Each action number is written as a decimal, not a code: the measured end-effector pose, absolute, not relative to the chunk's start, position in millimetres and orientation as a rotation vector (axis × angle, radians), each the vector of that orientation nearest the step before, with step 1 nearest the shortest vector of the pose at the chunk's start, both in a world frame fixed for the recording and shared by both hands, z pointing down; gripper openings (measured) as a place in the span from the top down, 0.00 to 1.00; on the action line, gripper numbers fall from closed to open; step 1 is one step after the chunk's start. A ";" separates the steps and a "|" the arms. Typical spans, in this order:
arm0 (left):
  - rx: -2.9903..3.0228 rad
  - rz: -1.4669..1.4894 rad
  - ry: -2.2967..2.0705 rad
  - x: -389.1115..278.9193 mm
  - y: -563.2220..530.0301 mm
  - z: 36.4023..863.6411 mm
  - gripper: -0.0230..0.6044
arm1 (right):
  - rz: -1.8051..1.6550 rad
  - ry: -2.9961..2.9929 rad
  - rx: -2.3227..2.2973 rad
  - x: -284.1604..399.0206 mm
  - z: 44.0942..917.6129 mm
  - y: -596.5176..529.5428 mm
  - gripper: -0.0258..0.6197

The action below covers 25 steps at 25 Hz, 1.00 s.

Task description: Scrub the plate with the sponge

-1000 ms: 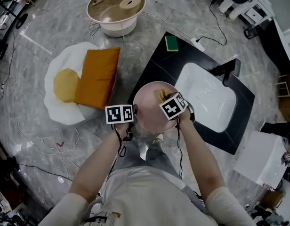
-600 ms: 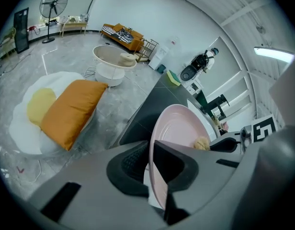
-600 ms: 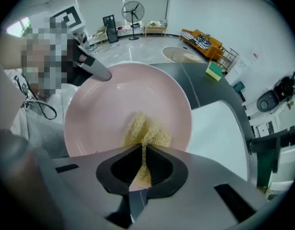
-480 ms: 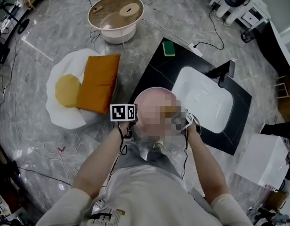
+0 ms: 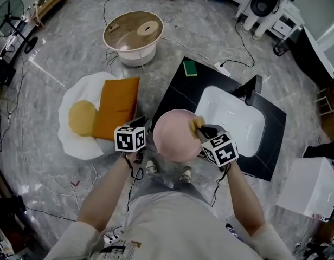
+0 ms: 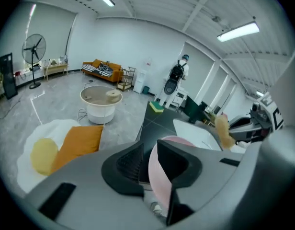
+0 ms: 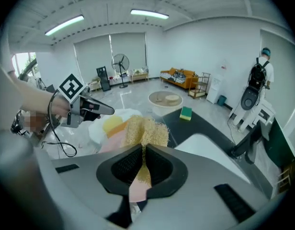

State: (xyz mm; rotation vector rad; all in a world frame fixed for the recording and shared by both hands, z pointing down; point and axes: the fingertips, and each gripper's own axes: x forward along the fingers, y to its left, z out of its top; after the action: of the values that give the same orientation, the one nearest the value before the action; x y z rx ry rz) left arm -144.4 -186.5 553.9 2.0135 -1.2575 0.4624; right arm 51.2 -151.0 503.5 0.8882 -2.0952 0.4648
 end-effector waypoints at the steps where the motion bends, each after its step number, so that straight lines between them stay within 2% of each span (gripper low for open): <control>1: 2.016 0.407 -1.269 -146.9 -189.3 538.2 0.80 | 0.437 -2.127 0.911 49.2 489.2 -153.8 0.88; 6: 2.133 0.238 -1.340 -152.1 -201.7 454.1 0.86 | 0.287 -2.270 1.017 37.0 422.5 -164.3 0.88; 14: 2.493 0.359 -1.468 -146.1 -191.9 363.1 0.90 | 0.140 -2.528 1.206 26.8 298.4 -164.9 0.89; 20: 2.572 0.129 -1.568 -155.7 -178.9 287.7 0.91 | -0.003 -2.642 1.312 30.9 218.4 -148.9 0.89; 25: 2.670 0.056 -1.641 -161.3 -163.2 232.6 0.92 | -0.107 -2.697 1.348 32.7 174.5 -125.9 0.89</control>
State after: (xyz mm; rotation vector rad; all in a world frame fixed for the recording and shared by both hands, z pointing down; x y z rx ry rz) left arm -161.3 -163.2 232.6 2.6704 -1.6410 0.0560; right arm 32.7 -125.9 174.5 1.3483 -2.6965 -0.1073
